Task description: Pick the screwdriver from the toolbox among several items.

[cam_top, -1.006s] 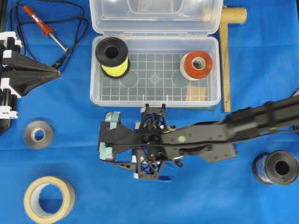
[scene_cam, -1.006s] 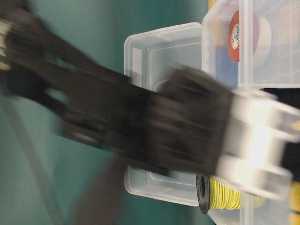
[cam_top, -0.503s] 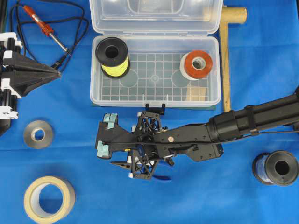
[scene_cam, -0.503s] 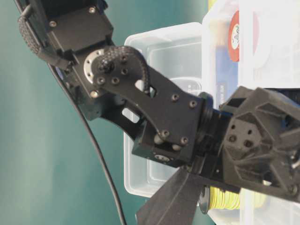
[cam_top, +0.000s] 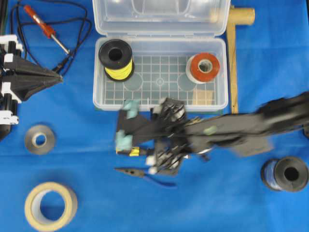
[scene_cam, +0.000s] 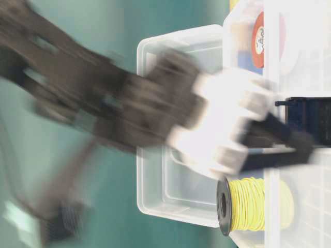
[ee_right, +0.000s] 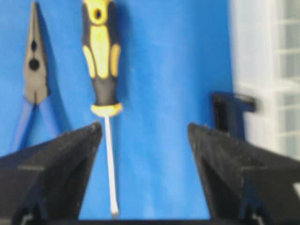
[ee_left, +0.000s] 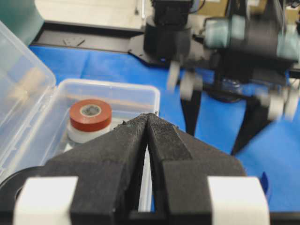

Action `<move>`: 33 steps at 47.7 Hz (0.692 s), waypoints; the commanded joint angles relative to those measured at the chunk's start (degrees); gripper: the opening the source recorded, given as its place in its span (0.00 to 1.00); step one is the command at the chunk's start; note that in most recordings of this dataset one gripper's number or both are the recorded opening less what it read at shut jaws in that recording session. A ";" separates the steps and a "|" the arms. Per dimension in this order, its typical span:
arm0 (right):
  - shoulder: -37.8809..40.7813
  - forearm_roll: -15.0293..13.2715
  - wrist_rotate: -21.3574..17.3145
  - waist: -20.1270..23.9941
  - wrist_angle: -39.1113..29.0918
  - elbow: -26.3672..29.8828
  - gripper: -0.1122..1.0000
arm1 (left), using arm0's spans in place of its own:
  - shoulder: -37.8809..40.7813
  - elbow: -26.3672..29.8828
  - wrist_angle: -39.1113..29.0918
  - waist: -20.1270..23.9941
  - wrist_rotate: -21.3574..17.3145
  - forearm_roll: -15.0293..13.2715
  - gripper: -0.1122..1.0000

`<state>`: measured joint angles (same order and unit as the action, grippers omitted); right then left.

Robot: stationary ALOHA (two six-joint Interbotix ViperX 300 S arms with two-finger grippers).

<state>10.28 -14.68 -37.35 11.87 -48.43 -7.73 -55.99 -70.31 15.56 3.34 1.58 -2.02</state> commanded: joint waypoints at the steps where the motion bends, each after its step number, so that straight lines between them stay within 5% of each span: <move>1: -8.96 -2.37 -0.62 0.62 2.11 -4.83 0.77 | 0.18 0.62 0.26 0.18 0.09 0.00 0.10; 16: -33.66 -13.10 -7.56 0.88 16.61 -29.88 0.77 | 0.18 0.26 0.26 0.18 0.44 0.00 0.10; 33: -56.16 -20.83 -12.04 0.88 23.99 -51.59 0.77 | 0.18 0.09 0.35 0.18 0.44 0.00 0.10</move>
<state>-41.84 -34.10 -48.96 12.66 -26.46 -56.16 -55.99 -70.75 15.38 3.34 2.11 -2.02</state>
